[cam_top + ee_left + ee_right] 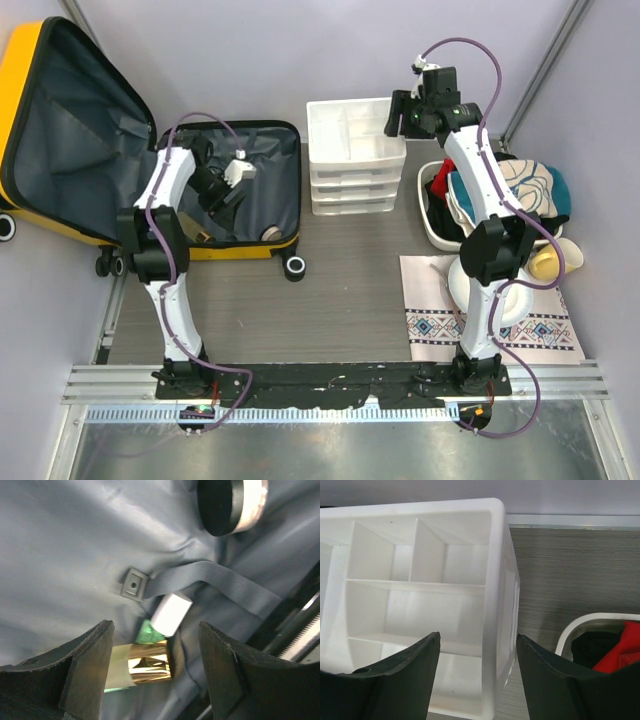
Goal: Open, take out, and arrange the luggage
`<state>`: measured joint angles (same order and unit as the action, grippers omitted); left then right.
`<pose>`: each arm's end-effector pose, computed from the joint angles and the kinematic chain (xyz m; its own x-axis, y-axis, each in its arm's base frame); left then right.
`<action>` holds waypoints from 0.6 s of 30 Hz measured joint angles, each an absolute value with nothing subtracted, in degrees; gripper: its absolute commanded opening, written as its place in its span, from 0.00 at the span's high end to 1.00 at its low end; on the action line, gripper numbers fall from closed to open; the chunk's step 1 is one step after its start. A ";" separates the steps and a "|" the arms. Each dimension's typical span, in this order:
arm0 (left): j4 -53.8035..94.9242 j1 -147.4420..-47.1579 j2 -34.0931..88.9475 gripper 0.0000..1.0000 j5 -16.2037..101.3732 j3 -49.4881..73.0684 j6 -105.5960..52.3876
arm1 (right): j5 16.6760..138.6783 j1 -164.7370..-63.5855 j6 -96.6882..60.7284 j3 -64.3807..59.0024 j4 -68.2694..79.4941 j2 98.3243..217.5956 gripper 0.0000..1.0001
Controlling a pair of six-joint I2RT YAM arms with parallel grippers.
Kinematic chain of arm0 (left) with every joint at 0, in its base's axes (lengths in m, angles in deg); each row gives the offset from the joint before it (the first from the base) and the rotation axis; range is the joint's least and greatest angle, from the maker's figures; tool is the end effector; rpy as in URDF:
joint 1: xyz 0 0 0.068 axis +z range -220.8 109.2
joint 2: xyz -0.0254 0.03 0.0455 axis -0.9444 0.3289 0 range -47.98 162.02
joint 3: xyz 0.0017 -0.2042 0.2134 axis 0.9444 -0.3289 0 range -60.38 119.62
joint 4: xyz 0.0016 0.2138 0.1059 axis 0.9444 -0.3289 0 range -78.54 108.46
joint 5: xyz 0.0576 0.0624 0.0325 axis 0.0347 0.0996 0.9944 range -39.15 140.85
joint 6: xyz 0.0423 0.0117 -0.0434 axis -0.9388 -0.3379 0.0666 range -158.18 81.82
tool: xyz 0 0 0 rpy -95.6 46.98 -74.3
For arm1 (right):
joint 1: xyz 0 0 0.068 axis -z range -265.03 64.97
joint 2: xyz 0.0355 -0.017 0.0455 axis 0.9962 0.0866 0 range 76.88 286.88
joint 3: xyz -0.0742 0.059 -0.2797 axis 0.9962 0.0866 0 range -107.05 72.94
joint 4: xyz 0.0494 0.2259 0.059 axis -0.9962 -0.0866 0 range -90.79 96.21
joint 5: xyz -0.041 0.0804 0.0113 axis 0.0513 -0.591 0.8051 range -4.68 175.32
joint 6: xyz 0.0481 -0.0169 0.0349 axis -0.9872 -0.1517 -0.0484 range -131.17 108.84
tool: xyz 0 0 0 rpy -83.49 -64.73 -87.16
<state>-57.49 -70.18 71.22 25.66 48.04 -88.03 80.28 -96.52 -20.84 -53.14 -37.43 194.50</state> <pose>0.3947 -0.0155 0.2660 -0.6326 0.6849 -0.3617 0.7724 0.5919 -0.2302 0.4509 0.0958 0.3903 -0.6016 0.0485 -0.7973 -0.1702 0.9675 0.1873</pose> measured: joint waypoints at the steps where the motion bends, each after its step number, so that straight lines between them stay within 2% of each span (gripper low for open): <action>1: -57.92 -70.18 72.11 0.28 25.87 48.94 -89.12 | 79.91 -96.52 -20.86 -53.14 -37.52 194.46 0.30; 10: -58.03 -64.25 73.32 0.31 29.31 56.79 -109.05 | 75.82 -94.88 -21.03 -53.11 -37.60 193.28 0.26; 18: -58.03 -59.51 71.72 0.32 34.88 51.41 -129.49 | 74.25 -93.72 -22.13 -53.11 -37.63 193.13 0.26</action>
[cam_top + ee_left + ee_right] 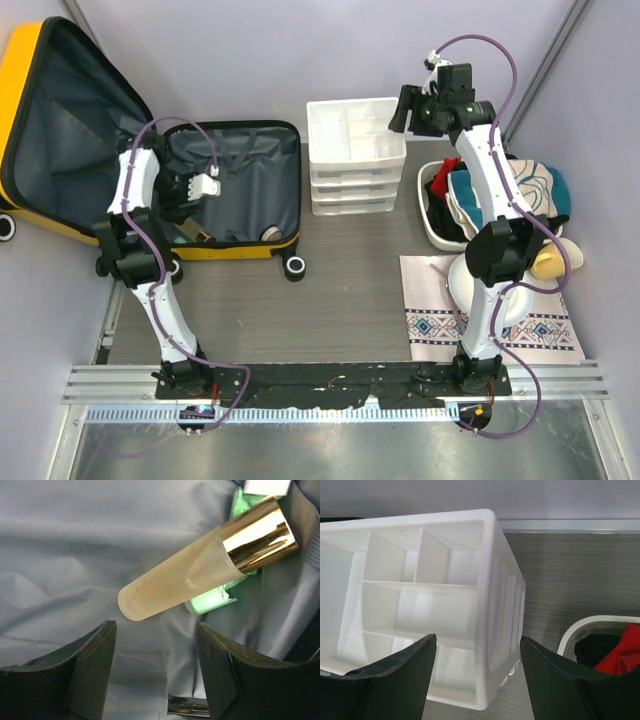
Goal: Open, take out, and arrange the luggage
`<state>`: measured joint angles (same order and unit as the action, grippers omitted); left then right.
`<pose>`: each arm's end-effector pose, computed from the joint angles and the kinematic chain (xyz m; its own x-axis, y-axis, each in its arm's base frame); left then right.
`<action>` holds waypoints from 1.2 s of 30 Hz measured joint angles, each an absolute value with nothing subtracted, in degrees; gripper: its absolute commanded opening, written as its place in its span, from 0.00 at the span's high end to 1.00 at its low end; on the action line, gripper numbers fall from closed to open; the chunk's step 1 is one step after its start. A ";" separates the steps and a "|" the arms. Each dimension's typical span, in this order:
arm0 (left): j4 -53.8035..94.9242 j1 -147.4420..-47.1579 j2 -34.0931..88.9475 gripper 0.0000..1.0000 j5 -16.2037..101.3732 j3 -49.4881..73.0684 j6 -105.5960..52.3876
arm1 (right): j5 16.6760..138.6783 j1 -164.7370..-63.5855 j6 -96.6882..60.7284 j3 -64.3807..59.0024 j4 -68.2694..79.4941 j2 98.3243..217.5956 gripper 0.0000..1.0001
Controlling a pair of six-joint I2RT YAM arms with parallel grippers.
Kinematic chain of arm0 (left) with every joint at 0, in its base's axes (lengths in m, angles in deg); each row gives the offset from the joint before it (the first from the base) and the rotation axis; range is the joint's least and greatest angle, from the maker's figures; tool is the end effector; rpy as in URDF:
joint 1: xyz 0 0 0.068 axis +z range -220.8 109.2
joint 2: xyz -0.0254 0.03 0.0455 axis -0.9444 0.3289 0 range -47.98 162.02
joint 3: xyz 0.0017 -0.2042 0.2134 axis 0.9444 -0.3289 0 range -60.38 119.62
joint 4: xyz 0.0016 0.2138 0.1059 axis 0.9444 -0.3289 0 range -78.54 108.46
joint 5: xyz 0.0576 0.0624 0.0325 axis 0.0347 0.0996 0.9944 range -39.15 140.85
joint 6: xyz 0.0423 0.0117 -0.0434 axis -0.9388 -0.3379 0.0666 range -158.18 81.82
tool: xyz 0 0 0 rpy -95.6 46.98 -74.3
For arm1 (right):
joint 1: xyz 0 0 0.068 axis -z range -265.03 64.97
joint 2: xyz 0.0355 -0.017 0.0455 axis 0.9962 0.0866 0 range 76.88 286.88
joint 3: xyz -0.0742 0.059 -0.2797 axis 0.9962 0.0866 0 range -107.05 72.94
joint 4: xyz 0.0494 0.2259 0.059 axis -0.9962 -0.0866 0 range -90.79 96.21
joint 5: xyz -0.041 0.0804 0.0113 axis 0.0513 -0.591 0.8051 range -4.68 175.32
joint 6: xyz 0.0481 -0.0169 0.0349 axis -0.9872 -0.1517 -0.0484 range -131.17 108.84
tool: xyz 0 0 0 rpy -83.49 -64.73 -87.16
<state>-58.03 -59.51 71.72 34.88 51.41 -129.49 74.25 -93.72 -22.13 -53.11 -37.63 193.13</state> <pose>0.3953 0.0659 0.2739 -0.1395 0.9523 -0.2715 0.9794 0.1731 0.1040 0.4468 0.0773 0.4006 -0.6013 0.0969 -0.7932 -0.1949 0.9449 0.2631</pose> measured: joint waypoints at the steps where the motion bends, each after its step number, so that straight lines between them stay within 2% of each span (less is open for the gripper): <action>1: -58.14 -59.47 71.55 0.32 35.51 50.56 -131.72 | 74.03 -93.55 -22.15 -53.11 -37.63 193.13 0.26; 11: -57.90 -60.47 71.15 0.33 35.08 42.10 -141.82 | 73.31 -92.54 -23.42 -53.09 -38.11 193.13 0.27; 14: -56.04 -60.58 71.06 0.36 33.35 38.82 -143.15 | 73.35 -92.30 -23.59 -53.07 -38.37 193.13 0.26; 17: -55.32 -60.63 71.13 0.50 31.99 37.70 -142.67 | 73.40 -92.08 -23.61 -53.09 -38.54 193.13 0.26; 18: -55.28 -60.60 71.17 0.63 31.38 37.75 -142.10 | 73.40 -92.04 -23.59 -53.07 -38.61 193.13 0.26; 20: -55.26 -60.52 71.33 0.76 30.22 38.34 -141.38 | 73.42 -92.02 -23.59 -53.03 -38.68 193.13 0.26; 25: -55.76 -60.60 72.46 1.00 28.58 40.70 -138.26 | 73.40 -92.02 -23.59 -52.68 -38.68 193.13 0.26; 36: -56.79 -60.67 76.35 1.00 19.51 55.50 -119.76 | 70.66 -91.91 -23.88 -47.74 -28.73 191.60 0.24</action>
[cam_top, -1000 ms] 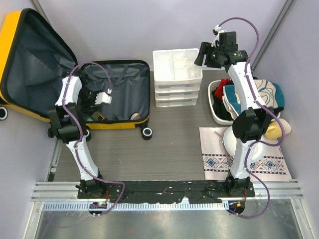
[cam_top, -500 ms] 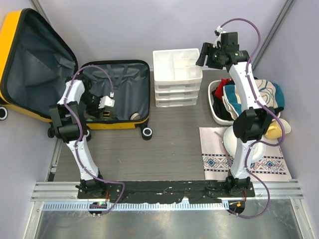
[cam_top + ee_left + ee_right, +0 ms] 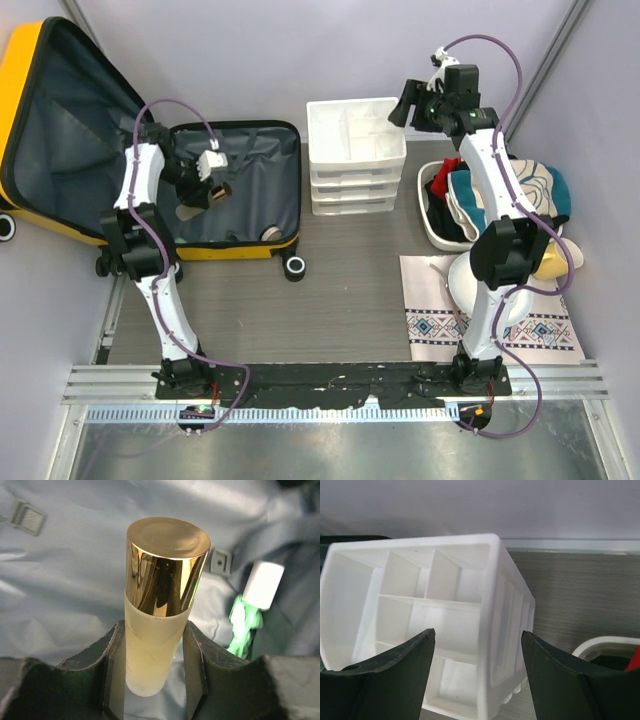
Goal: Open, take out, and arrange the luggage
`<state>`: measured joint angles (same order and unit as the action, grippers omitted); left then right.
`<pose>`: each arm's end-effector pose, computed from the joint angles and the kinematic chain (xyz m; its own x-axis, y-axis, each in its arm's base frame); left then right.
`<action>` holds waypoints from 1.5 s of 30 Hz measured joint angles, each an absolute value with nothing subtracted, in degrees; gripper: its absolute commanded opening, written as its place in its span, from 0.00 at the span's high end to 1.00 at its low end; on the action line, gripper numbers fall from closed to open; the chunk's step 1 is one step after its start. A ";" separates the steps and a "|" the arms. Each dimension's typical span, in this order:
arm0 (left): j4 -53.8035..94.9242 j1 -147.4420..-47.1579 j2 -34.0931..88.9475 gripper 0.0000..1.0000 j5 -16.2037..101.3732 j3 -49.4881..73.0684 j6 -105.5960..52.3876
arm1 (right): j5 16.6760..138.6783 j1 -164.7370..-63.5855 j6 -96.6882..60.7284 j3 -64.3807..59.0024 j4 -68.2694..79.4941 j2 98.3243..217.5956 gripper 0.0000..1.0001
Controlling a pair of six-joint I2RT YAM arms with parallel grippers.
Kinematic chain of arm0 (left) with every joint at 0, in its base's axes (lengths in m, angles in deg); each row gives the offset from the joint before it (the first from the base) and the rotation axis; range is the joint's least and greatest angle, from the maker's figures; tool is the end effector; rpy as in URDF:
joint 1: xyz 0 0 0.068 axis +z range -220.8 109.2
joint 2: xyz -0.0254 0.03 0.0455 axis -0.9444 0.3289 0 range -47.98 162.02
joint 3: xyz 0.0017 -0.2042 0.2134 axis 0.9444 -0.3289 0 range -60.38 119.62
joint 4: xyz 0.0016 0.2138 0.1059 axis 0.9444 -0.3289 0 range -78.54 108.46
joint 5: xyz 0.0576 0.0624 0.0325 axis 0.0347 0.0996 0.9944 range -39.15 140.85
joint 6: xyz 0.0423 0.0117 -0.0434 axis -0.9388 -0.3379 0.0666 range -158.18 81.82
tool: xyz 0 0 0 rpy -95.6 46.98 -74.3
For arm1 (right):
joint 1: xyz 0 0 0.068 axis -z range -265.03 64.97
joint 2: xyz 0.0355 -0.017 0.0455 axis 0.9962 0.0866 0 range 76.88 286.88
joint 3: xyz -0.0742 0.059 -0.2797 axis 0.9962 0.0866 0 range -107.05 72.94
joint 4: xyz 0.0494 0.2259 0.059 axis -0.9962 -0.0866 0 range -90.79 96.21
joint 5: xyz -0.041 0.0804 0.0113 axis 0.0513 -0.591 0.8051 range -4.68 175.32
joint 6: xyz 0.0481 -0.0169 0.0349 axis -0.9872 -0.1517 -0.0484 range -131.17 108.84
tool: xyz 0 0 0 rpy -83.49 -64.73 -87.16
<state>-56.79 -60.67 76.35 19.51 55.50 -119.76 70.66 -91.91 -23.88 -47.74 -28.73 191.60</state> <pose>0.4190 0.0503 0.2645 -0.2362 0.8160 -0.5275 0.9541 0.2975 0.0330 0.4527 0.0665 0.3992 -0.5430 0.1489 -0.8264 -0.2217 0.9238 0.3121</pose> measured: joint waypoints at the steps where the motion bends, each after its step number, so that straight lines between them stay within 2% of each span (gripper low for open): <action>1: -56.41 -60.67 76.35 1.00 18.12 56.72 -116.73 | 70.34 -91.91 -24.18 -47.28 -27.46 191.16 0.24; 7: -47.91 -60.91 74.45 1.00 11.73 57.83 -94.72 | 66.77 -92.11 -28.68 -39.85 -11.99 185.98 0.23; 14: -31.56 -61.50 68.38 1.00 5.88 53.24 -66.48 | 63.12 -94.86 -34.06 -39.76 1.19 185.96 0.23; 22: -13.88 -63.66 60.16 1.00 1.96 43.74 -42.70 | 57.02 -103.03 -37.62 -39.85 10.61 188.51 0.22; 27: -3.48 -64.43 59.13 1.00 1.35 40.33 -28.40 | 53.99 -108.32 -37.21 -40.11 12.34 192.69 0.23; 31: 0.13 -64.76 59.11 1.00 1.02 40.00 -22.98 | 52.76 -111.84 -36.22 -41.25 12.08 197.15 0.31; 35: 1.75 -65.30 58.83 1.00 -0.35 40.00 -21.06 | 52.46 -114.29 -34.80 -43.02 10.94 200.71 0.30; 37: 1.66 -66.11 58.21 1.00 -1.03 40.00 -21.45 | 52.33 -114.77 -34.58 -43.56 10.61 201.32 0.27; 45: -1.38 -71.51 54.10 1.00 -3.20 40.00 -30.30 | 50.64 -114.27 -35.90 -43.37 15.55 201.12 0.24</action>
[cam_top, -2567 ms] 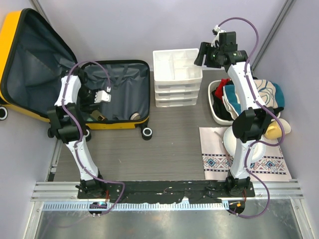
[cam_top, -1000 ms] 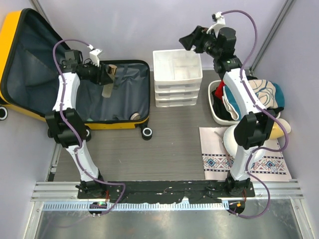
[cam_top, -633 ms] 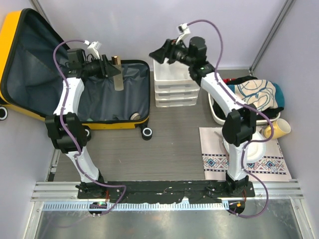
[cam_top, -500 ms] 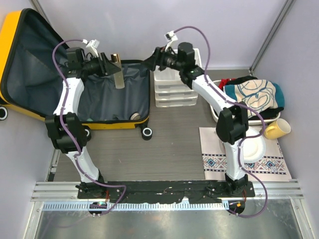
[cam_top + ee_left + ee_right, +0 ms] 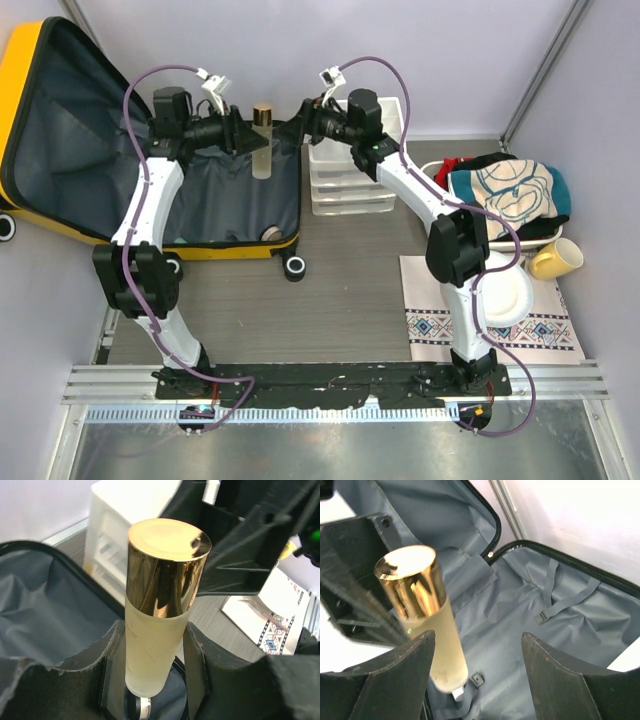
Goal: Open, take out, and arrange the luggage
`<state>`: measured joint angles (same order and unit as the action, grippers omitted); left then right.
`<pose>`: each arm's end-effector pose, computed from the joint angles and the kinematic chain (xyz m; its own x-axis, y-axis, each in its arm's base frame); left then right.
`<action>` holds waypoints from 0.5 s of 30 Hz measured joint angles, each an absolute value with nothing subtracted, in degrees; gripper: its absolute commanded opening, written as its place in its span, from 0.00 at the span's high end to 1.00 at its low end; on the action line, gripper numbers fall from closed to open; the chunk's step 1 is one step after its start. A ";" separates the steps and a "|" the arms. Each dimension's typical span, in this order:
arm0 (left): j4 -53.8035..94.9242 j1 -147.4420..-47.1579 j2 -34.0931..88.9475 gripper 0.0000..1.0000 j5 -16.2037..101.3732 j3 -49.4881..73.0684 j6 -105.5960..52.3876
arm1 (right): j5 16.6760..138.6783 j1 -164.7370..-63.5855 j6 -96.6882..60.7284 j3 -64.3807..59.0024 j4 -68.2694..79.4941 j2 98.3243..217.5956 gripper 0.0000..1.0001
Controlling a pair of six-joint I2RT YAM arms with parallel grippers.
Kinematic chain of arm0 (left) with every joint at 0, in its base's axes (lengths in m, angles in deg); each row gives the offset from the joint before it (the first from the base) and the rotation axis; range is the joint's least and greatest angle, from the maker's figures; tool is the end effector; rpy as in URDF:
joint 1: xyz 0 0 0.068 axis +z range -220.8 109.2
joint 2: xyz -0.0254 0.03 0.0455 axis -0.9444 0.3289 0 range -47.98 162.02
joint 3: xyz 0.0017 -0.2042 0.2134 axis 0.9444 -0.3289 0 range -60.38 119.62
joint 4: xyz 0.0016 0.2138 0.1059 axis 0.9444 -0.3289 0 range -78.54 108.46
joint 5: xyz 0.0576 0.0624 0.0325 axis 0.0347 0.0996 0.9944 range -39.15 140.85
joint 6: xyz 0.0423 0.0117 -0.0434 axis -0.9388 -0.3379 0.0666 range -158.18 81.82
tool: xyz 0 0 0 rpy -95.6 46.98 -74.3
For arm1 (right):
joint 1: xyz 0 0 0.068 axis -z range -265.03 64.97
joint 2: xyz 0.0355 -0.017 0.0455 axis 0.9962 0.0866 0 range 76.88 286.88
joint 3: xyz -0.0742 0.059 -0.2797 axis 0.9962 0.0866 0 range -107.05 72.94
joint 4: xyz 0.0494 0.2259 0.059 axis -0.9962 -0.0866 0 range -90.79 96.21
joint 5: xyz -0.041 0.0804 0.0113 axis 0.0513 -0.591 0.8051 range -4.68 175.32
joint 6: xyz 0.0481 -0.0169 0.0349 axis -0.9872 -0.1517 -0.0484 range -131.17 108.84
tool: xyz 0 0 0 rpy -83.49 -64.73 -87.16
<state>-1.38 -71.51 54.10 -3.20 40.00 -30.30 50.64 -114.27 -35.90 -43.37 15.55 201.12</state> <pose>0.3960 -0.0426 0.4106 -0.4678 -0.0748 -0.8807 0.7027 0.5729 -0.4219 0.4414 0.2774 0.3827 -0.3561 0.1949 -0.9139 -0.8247 0.3943 0.4055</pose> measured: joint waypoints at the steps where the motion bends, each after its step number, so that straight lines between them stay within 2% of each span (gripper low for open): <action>1: -1.62 -72.45 53.56 1.00 -3.28 40.00 -31.55 | 50.66 -114.18 -36.64 -43.28 16.03 201.10 0.24; 15: -4.85 -75.34 52.92 1.00 -0.14 40.46 -37.21 | 50.84 -112.83 -41.99 -39.37 21.34 198.66 0.21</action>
